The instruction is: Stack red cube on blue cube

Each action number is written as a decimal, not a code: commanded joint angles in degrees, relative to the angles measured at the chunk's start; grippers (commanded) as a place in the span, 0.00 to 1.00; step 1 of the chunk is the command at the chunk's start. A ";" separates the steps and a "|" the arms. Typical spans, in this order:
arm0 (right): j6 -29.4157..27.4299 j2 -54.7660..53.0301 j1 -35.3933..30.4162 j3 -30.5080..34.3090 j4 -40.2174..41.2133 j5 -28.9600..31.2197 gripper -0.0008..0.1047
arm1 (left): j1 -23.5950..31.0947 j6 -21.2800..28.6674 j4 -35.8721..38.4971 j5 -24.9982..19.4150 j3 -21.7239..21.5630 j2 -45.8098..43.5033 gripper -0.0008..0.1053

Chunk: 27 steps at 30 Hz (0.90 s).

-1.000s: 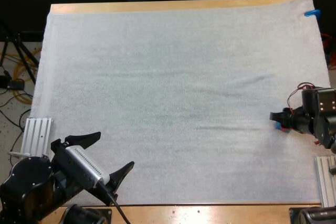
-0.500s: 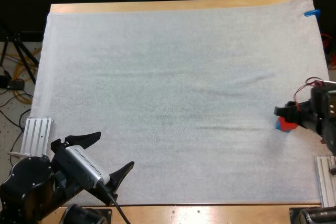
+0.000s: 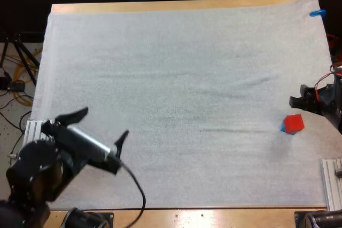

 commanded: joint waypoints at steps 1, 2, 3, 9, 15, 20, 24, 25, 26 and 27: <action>-1.21 -0.20 -0.96 -0.67 0.50 0.46 0.54 | 1.82 0.44 -2.48 -1.78 -0.13 0.42 0.83; -1.20 -0.20 -1.88 -0.71 0.50 0.14 0.54 | 2.98 0.75 -3.13 -1.75 -0.13 0.66 0.83; -1.20 -0.20 -3.30 -0.70 0.50 -0.60 0.54 | 5.66 1.51 -4.18 -1.48 -0.13 0.95 0.83; -2.30 -1.33 -10.60 -0.70 0.90 -3.13 0.54 | 18.27 3.26 -6.38 3.16 -0.13 0.82 0.83; -3.64 -6.27 -10.64 -0.70 1.91 -2.85 0.54 | 20.51 3.15 -5.88 4.24 -1.30 -1.08 0.83; -4.30 -12.34 -10.38 -0.70 4.55 -3.00 0.54 | 20.51 3.15 -6.10 3.87 -2.40 -6.69 0.83; -4.61 -18.39 -8.71 -0.70 8.48 -3.96 0.54 | 20.51 3.15 -4.87 3.77 -2.29 -11.71 0.83; -4.61 -20.18 -8.19 -0.70 10.03 -5.17 0.54 | 20.51 3.15 -3.91 3.77 -2.29 -13.22 0.83; -4.61 -20.77 -7.94 -0.70 10.78 -5.55 0.54 | 20.51 3.15 -3.62 3.77 -2.29 -14.01 0.83; -4.61 -22.54 -7.48 -0.70 12.32 -6.23 0.54 | 20.51 3.15 -2.82 3.77 -2.29 -15.63 0.83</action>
